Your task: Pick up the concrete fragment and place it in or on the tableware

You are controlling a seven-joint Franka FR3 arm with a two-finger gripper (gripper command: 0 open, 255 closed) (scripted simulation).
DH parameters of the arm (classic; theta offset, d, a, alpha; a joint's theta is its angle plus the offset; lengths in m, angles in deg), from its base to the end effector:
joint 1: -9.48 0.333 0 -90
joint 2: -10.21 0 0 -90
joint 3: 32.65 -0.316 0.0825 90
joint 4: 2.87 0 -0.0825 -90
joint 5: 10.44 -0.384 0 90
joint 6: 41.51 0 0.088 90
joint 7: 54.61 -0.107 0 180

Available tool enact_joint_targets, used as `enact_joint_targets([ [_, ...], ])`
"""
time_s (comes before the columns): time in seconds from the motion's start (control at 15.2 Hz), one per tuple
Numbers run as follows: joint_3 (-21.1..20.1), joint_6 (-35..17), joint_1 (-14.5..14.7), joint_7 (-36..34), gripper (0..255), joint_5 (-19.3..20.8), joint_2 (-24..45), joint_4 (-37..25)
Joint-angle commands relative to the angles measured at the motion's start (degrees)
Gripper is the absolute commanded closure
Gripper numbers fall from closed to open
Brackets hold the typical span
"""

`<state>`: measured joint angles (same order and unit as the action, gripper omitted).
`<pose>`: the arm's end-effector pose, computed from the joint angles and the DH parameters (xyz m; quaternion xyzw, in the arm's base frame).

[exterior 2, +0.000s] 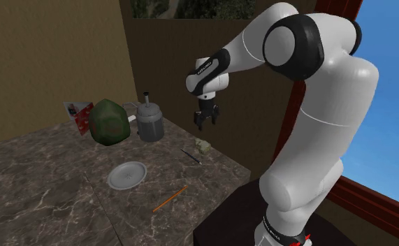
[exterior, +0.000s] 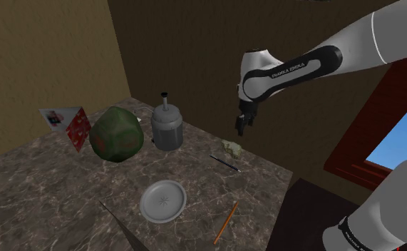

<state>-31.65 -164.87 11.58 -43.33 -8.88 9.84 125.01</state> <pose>0.5153 0.0088 0.3681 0.9926 0.1156 -0.0370 0.0078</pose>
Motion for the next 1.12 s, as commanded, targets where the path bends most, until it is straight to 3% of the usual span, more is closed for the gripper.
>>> enact_joint_targets([
  [0.0,0.78,-2.83,-0.78,1.50,0,-0.33,5.94,-1.82],
  [0.59,-1.35,-7.86,-1.12,6.48,0,-0.74,25.88,-16.56],
  [1.06,-1.75,-11.63,-1.49,6.35,0,-0.40,29.18,-16.07],
])
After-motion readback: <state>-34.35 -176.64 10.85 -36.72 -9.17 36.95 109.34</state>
